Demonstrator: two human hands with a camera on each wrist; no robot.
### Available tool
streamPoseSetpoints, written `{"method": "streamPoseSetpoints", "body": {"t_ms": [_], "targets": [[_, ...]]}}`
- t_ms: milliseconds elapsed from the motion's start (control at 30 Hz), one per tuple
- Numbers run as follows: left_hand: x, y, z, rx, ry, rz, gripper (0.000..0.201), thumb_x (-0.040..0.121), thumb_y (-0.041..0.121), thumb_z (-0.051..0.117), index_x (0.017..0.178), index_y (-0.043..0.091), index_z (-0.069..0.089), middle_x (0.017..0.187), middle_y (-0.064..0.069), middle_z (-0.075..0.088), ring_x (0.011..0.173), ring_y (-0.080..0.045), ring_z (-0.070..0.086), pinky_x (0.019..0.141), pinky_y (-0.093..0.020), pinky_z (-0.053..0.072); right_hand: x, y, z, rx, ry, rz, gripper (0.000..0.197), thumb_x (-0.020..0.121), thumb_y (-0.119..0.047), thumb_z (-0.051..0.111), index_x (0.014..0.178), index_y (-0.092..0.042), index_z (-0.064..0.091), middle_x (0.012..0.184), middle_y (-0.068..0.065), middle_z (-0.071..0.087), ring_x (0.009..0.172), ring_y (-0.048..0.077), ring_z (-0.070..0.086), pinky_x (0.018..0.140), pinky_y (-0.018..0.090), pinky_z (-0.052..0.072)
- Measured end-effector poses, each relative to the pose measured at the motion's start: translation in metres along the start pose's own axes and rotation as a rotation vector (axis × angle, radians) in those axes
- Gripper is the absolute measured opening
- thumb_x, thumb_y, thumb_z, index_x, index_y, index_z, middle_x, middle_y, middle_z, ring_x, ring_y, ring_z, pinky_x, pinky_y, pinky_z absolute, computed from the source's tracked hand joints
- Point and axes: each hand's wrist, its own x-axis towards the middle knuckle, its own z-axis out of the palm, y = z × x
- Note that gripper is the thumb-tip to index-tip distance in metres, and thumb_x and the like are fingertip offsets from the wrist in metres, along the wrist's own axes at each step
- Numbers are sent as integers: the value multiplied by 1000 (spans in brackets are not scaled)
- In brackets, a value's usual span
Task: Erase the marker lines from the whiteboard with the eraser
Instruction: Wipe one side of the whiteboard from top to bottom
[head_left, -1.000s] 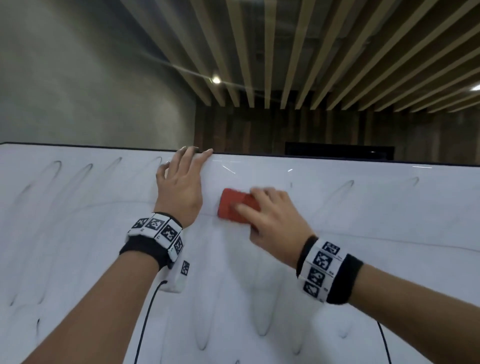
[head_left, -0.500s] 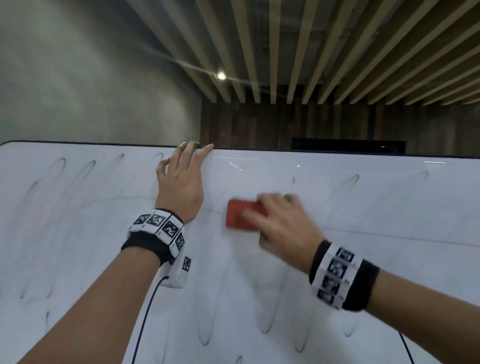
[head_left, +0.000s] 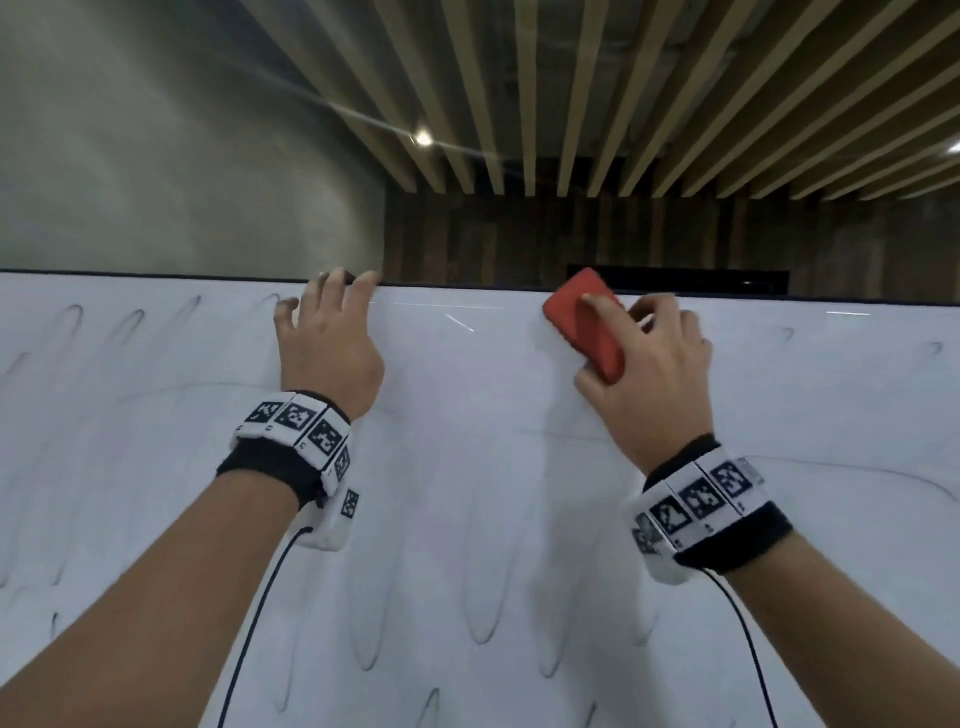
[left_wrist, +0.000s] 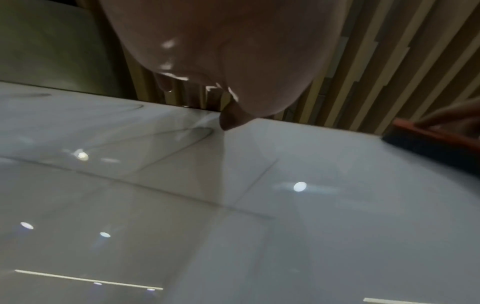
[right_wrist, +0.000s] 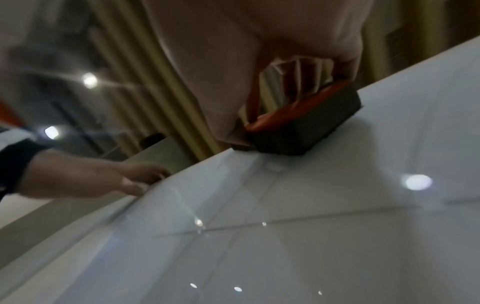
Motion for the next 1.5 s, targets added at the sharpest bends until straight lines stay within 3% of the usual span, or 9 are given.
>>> {"method": "streamPoseSetpoints", "body": {"t_ms": [200, 433, 633, 833, 1000, 1067, 1267, 1333, 1500], "targets": [[3, 45, 3, -71, -68, 214, 60, 92, 10, 50, 150, 24, 45, 147, -9, 52, 143, -33, 42, 113, -55, 33, -80, -32, 28, -29, -228, -528, 54, 69, -16, 69, 122, -24, 64, 113, 7, 59, 94, 31, 58, 75, 42, 43], [-2, 46, 13, -64, 8, 194, 52, 98, 27, 34, 149, 24, 45, 141, -6, 53, 136, -30, 47, 107, -55, 34, -27, 27, 0, 22, 51, 26, 63, 76, -25, 74, 137, -23, 59, 118, 11, 52, 98, 32, 50, 80, 44, 44], [-4, 52, 20, -45, 24, 161, 48, 101, 31, 34, 148, 23, 43, 143, -8, 51, 139, -31, 44, 107, -55, 33, -83, -5, 24, -1, -232, -565, 57, 67, -19, 68, 124, -29, 65, 115, 4, 60, 94, 29, 58, 75, 41, 46], [-3, 52, 17, -56, 18, 149, 48, 101, 31, 34, 147, 23, 44, 144, -8, 51, 139, -30, 43, 108, -53, 31, -27, 21, 3, 72, 12, 19, 62, 77, -28, 73, 137, -29, 59, 121, 7, 53, 99, 30, 49, 82, 44, 44], [-3, 48, 16, -63, -11, 164, 49, 101, 33, 34, 149, 26, 42, 145, -5, 49, 141, -27, 41, 109, -53, 30, -106, -23, 36, 67, -211, -440, 60, 68, -23, 68, 127, -31, 65, 117, 4, 58, 94, 31, 54, 77, 40, 44], [-4, 47, 16, -62, -18, 164, 50, 101, 34, 33, 150, 26, 41, 146, -6, 48, 142, -27, 40, 110, -54, 29, -105, -12, 31, 56, -261, -462, 59, 67, -25, 66, 125, -34, 64, 117, 1, 58, 95, 29, 54, 78, 40, 43], [-5, 51, 17, -70, -24, 148, 51, 102, 40, 32, 150, 25, 40, 147, -6, 47, 144, -27, 38, 111, -54, 29, -30, 51, -2, 151, 139, 173, 61, 78, -27, 73, 138, -27, 61, 122, 11, 52, 97, 32, 48, 86, 39, 38], [-6, 53, 17, -72, -24, 132, 51, 102, 41, 31, 149, 25, 40, 147, -7, 46, 144, -27, 37, 111, -54, 28, -37, 42, 4, 149, 177, 227, 61, 79, -26, 71, 139, -25, 61, 123, 12, 52, 97, 31, 47, 86, 39, 38], [-6, 51, 15, -71, -33, 146, 52, 102, 43, 32, 150, 23, 40, 148, -9, 47, 144, -29, 37, 111, -55, 29, -126, -11, 35, 21, -180, -416, 57, 72, -25, 64, 128, -31, 65, 122, 4, 58, 98, 33, 56, 82, 42, 41]]}}
